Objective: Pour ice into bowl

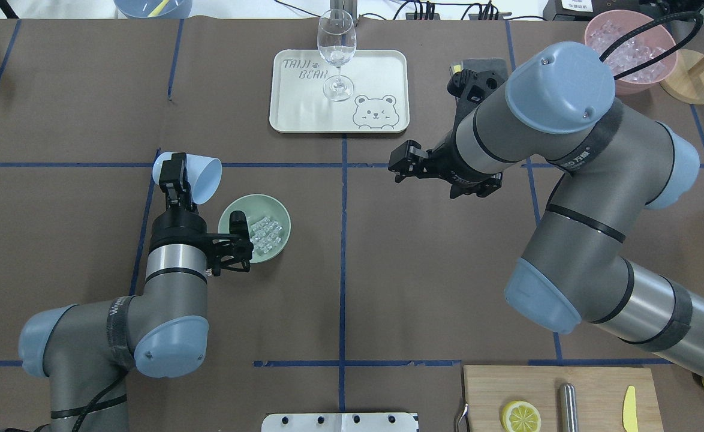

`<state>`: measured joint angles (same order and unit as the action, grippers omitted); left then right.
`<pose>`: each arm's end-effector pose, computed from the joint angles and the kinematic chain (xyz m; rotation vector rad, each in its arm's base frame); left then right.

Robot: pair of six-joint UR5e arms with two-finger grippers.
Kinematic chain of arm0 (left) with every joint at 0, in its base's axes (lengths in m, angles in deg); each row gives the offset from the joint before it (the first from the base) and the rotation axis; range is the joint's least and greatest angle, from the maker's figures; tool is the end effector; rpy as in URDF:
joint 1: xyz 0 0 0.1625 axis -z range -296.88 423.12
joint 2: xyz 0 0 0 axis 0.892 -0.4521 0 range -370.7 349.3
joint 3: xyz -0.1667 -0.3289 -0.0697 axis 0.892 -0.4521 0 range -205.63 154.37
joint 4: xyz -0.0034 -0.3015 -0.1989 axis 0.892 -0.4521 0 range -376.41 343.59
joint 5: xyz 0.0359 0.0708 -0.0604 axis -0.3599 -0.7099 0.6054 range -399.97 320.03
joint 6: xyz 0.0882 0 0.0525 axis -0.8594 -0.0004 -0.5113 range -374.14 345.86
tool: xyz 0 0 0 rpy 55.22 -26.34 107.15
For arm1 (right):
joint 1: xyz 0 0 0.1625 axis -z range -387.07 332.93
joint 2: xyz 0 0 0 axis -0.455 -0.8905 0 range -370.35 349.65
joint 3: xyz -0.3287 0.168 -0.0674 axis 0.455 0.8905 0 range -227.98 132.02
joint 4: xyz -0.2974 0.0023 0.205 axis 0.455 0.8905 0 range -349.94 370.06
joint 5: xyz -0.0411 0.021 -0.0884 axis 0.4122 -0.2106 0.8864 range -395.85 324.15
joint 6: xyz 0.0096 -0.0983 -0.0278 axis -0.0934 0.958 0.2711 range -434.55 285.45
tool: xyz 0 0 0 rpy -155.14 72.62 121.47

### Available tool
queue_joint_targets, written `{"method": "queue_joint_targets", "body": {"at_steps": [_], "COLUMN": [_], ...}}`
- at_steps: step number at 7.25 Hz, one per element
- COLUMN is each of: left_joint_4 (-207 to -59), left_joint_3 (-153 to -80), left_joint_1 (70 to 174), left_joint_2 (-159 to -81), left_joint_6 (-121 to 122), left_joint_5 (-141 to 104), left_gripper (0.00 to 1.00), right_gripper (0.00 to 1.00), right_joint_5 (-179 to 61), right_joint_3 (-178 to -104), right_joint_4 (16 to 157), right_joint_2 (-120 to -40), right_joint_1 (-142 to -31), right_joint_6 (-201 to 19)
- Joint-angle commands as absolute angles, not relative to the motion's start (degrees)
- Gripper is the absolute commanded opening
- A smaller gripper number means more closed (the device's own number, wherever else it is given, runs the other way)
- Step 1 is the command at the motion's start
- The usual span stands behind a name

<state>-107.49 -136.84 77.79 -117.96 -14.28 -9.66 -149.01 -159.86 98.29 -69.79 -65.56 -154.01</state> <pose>0.4121 -0.3372 0.2885 1.1332 -0.4200 0.8012 -0.3572 -0.4028 0.1938 0.0473 -1.0051 0.2550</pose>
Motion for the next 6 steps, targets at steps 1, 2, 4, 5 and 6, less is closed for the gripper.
{"method": "queue_joint_targets", "body": {"at_steps": [1, 2, 4, 5, 6], "left_joint_4": [-108.08, -108.78, -110.18, -112.63, -121.0], "left_joint_3": [-138.47, -138.92, -138.92, -139.27, -140.75], "left_joint_1": [77.88, 77.97, 78.06, 78.24, 78.41], "left_joint_2": [-117.58, -117.49, -117.4, -116.27, -110.34], "left_joint_6": [-0.58, 1.4, 11.84, 14.14, 16.6], "left_joint_5": [-5.02, -4.38, -3.68, -3.5, -1.93], "left_gripper": [0.0, 0.0, 0.0, 0.0, 0.0], "right_gripper": [1.0, 1.0, 1.0, 1.0, 1.0], "right_joint_5": [-148.87, -148.61, -148.7, -148.61, -148.52], "right_joint_3": [-159.86, -159.95, -159.86, -159.86, -159.86], "right_joint_4": [98.3, 98.3, 98.3, 98.3, 98.3], "right_joint_2": [-69.68, -69.76, -69.76, -69.85, -69.85], "right_joint_1": [-65.47, -65.47, -65.47, -65.47, -65.47], "right_joint_6": [-154.01, -154.01, -154.01, -154.01, -154.01]}}
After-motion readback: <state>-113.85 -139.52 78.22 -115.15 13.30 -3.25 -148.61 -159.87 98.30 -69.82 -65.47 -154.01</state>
